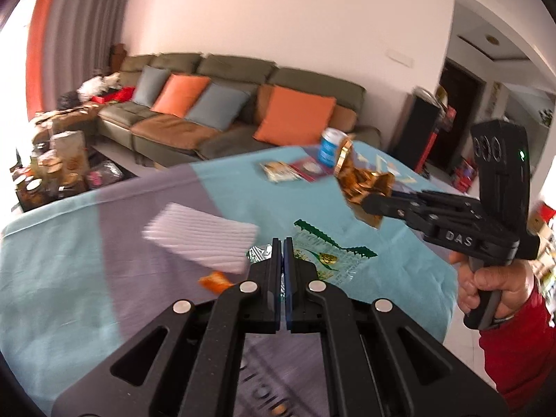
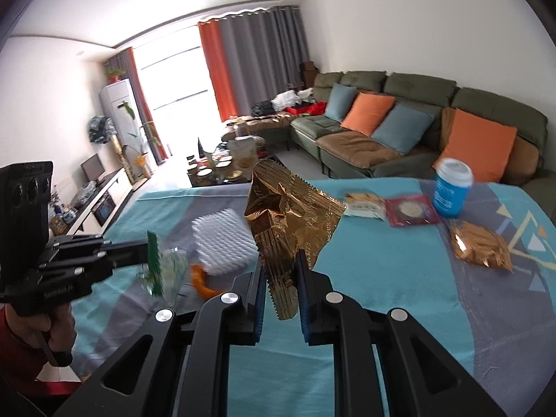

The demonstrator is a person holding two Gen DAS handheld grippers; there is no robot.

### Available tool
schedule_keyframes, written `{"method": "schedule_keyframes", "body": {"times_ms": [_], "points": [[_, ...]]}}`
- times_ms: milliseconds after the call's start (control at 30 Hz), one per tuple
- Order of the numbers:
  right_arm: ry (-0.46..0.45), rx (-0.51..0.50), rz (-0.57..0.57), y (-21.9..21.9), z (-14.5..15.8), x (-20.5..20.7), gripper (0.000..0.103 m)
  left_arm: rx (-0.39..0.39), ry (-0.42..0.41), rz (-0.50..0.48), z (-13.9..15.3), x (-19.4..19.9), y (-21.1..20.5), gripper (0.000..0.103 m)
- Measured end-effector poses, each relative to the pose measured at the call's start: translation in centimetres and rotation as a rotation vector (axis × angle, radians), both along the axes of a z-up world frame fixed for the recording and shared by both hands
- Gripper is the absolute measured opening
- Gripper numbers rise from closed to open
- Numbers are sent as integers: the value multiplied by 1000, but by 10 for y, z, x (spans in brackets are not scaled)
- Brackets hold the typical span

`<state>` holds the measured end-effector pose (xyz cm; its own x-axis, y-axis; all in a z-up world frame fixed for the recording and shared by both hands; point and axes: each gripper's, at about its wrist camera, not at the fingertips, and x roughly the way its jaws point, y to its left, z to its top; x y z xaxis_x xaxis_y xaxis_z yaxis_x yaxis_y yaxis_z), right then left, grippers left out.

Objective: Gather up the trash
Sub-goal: 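Carry the green wrapper and gold wrapper to the teal bin and release both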

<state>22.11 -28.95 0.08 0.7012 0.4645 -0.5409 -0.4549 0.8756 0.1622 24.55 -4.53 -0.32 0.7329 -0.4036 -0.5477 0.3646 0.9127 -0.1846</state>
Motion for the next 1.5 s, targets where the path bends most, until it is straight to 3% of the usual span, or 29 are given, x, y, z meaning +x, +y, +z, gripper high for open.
{"method": "schedule_keyframes", "body": {"times_ms": [733,1033,1500], "points": [[-55,-45,370,180,35,-59,15,-4,-156,448,53,-161,193,2],[-57,-42,479,234,39,-75,15,11,-161,591,54,-221,251,2],[-14,-67,687,337,39,-90,15,23,-104,809,30,-298,348,2]]}}
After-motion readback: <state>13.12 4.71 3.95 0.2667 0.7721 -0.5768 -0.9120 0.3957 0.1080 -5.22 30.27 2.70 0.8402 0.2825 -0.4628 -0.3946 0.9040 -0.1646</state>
